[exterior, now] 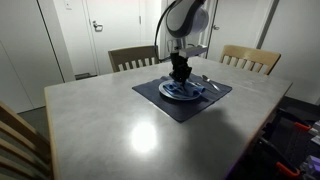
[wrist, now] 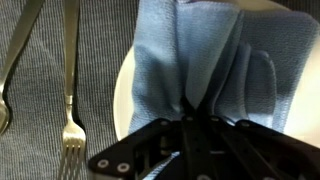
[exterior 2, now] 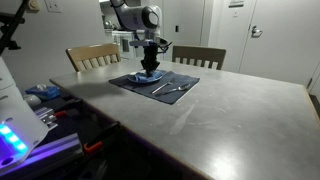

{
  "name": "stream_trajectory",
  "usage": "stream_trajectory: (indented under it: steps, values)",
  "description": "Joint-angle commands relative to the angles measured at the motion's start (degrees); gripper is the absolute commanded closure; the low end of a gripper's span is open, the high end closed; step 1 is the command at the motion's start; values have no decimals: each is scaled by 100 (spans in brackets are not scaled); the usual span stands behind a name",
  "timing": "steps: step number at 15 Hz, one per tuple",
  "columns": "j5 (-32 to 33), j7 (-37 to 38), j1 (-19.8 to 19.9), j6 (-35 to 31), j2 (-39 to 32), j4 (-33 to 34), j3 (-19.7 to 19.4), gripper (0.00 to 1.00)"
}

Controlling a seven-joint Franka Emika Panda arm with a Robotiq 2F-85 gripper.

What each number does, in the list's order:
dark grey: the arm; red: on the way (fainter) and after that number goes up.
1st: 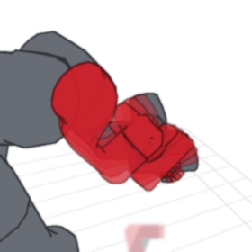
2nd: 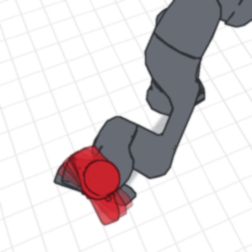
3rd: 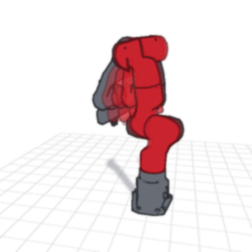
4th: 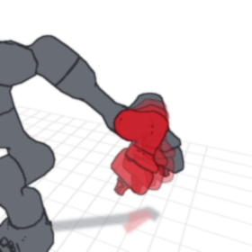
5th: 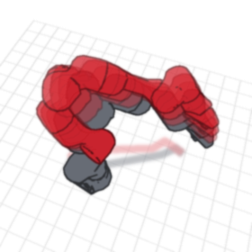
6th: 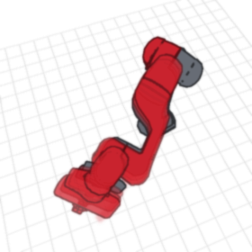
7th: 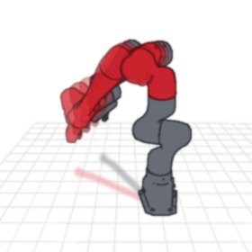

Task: Use the blue towel to wipe the plate

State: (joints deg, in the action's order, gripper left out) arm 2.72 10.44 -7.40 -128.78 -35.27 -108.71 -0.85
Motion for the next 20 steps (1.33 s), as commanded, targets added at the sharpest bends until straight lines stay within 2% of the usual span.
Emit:
stream_trajectory:
  steps: [1, 4, 12, 16, 20]
  values:
    - [-50, 4, 43, 668, -40, 29, 57, 99]
    - [-53, -158, 27, 657, -64, 60, 184, 99]
    - [-465, -1493, 224, 62, -76, 16, 757, 99]
    - [-227, -1172, 40, -604, -50, -85, 534, 99]
    - [18, -734, -60, -952, -32, -102, 296, 99]
